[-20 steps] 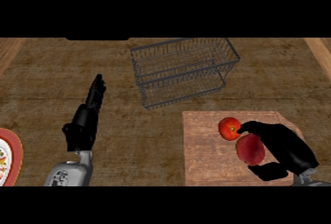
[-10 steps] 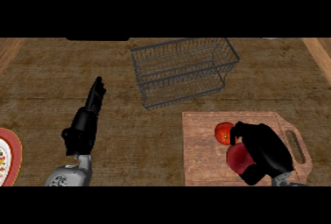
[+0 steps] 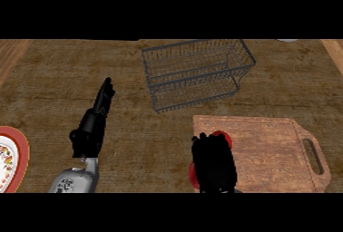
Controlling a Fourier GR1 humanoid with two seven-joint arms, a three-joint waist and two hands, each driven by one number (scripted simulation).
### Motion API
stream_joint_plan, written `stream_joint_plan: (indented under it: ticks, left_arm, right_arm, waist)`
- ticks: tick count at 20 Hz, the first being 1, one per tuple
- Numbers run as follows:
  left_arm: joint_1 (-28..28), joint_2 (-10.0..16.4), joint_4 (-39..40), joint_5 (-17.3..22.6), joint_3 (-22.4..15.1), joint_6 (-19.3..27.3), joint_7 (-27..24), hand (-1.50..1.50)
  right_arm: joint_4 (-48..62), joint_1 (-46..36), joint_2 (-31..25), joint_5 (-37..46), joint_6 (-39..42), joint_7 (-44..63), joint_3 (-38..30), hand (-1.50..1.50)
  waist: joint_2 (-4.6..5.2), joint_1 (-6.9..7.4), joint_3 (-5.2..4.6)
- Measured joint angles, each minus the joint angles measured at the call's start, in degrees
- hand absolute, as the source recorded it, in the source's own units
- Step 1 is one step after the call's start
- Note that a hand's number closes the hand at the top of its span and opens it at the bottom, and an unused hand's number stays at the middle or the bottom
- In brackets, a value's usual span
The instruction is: Pick the pear from the cutting board and place it in the tiered basket
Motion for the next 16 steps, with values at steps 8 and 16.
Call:
stream_joint_plan:
  ticks: [8,16]
  left_arm:
    - [-0.4,0.1,0.7,0.1,0.6,0.1,0.0,0.0]
    - [-0.3,0.3,1.1,0.1,1.2,0.3,-0.3,0.0]
  right_arm:
    - [-8.3,-13.8,0.3,-9.0,2.4,18.7,7.3,1.5]
    - [-15.0,-27.5,-0.1,-17.3,6.3,22.5,-0.3,1.5]
  waist:
    - [-0.02,-0.39,0.17]
    - [-0.33,-0.88,0.1]
